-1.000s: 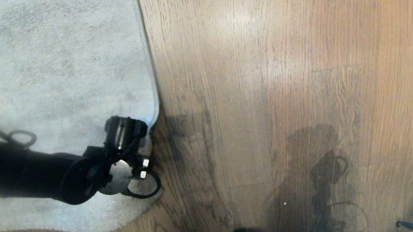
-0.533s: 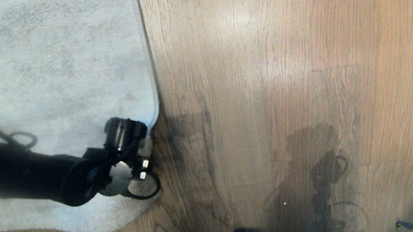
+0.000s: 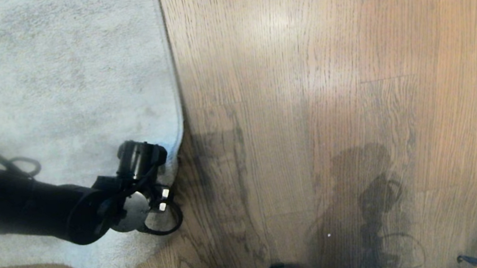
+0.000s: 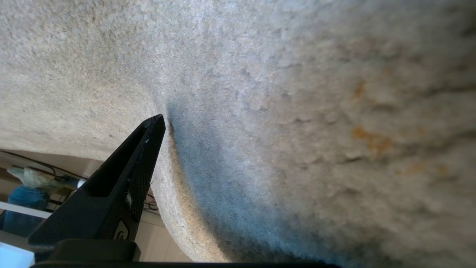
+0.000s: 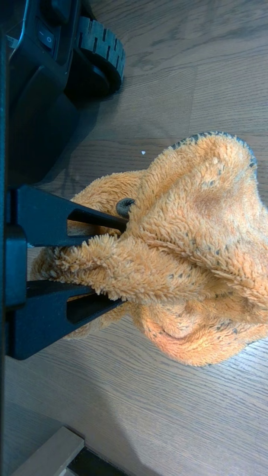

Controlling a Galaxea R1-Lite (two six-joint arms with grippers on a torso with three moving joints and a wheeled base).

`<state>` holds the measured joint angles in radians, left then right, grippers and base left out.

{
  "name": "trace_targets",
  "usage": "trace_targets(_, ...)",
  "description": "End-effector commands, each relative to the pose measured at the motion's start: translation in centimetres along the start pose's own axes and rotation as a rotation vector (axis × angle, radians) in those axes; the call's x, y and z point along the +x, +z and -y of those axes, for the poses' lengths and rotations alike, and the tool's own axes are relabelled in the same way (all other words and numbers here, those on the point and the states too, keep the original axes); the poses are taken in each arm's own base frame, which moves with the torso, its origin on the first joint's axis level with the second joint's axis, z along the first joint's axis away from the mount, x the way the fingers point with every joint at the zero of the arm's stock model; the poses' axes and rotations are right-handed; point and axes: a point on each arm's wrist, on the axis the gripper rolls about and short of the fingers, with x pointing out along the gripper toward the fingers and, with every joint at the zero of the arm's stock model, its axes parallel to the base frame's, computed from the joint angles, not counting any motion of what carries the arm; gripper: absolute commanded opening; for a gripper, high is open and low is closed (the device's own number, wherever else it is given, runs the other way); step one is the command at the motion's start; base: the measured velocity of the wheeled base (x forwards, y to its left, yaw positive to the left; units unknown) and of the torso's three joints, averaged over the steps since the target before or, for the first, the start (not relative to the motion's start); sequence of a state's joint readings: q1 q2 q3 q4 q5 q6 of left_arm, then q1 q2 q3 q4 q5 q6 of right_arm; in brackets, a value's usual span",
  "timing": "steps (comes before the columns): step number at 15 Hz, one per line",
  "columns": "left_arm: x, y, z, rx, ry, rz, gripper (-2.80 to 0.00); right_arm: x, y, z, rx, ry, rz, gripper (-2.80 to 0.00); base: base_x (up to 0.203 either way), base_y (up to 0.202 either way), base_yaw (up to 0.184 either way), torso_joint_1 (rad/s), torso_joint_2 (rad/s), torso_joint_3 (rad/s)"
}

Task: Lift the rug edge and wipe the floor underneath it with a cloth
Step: Lift up the carpet

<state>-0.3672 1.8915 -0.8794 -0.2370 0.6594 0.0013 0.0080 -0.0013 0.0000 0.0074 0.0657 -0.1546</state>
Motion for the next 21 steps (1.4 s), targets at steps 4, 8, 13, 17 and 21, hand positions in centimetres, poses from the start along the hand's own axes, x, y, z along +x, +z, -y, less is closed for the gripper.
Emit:
trace_targets(4, 0.3, 0.5, -0.6, -0.013, 0.021, 0.006, 0.0, 0.0, 0.0, 0.0, -0.001, 0.001, -0.002, -2.8, 0.0, 0.0, 0.0, 0.0, 0.0, 0.0)
trace_targets(8, 0.3, 1.4, -1.1, -0.04, 0.054, 0.031, 0.0, 0.0, 0.0, 0.0, -0.001, 0.0, -0.002, -2.8, 0.0, 0.0, 0.0, 0.0, 0.0, 0.0)
trace_targets(13, -0.5, 2.9, -1.7, -0.08, 0.055, 0.082, 0.0, 0.0, 0.0, 0.0, -0.002, 0.003, -0.001, -2.8, 0.0, 0.0, 0.0, 0.0, 0.0, 0.0)
trace_targets(17, -1.1, 3.8, -2.0, -0.102, 0.053, 0.113, 0.0, 0.0, 0.0, 0.0, -0.002, 0.0, -0.002, -2.8, 0.0, 0.0, 0.0, 0.0, 0.0, 0.0)
trace_targets(21, -2.4, 4.2, -2.0, -0.117, 0.03, 0.146, 0.0, 0.0, 0.0, 0.0, -0.001, 0.001, -0.001, -2.8, 0.0, 0.0, 0.0, 0.0, 0.0, 0.0)
